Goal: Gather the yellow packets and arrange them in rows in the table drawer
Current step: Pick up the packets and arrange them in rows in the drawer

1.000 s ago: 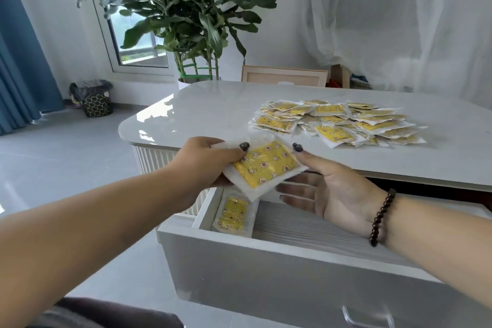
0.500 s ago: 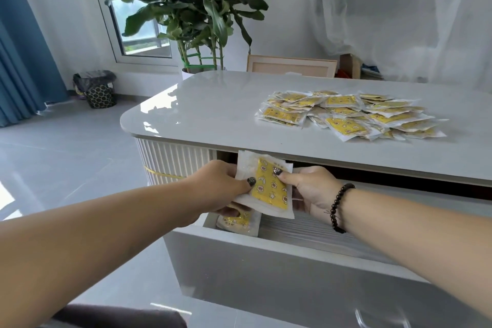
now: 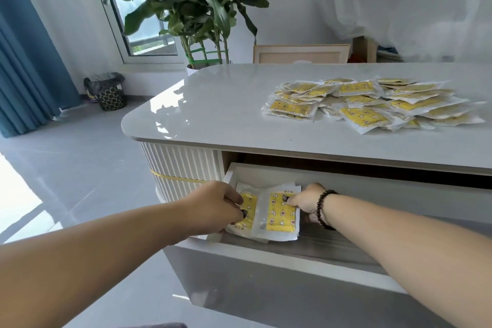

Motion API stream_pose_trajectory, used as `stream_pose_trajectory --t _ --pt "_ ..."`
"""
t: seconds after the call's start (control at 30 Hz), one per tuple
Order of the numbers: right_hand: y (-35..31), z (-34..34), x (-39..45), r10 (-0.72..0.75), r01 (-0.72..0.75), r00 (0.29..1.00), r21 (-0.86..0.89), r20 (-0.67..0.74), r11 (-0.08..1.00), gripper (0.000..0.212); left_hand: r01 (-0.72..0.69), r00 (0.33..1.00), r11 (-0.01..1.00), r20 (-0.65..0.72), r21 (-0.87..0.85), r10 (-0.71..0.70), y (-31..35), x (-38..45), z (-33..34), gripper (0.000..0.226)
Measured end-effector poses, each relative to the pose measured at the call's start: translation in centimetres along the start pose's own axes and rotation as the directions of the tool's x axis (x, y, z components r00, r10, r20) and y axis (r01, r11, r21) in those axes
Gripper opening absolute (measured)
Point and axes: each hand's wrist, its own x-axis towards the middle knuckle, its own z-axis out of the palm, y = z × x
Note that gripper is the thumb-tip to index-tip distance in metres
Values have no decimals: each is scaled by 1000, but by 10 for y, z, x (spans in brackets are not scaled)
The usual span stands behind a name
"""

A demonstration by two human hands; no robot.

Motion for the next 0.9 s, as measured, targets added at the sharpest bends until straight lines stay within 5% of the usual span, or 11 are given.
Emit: stream_pose_trajectory --t 0.33,0.43,0.57,0.67,0.77,0.9 --pt "-6 3 -7 -87 82 996 -277 -6 957 29 -5 1000 1000 -6 30 5 10 6 8 25" --pt "-12 -1 -18 -207 159 978 -547 -28 822 40 -22 1000 999 -1 45 22 15 6 10 28" --pt "-18 -13 -38 -307 216 952 -702 -5 678 48 -45 999 998 1 50 45 20 5 13 27" --pt "-14 -16 -50 -481 417 850 -833 216 364 65 -65 998 996 4 63 64 21 4 13 26" --pt "0 -11 -57 -505 608 699 -792 506 48 77 -65 998 996 1 59 65 19 3 11 27" --pt "11 -8 -52 -512 634 685 -771 518 69 69 -60 998 997 -2 55 60 18 3 8 30"
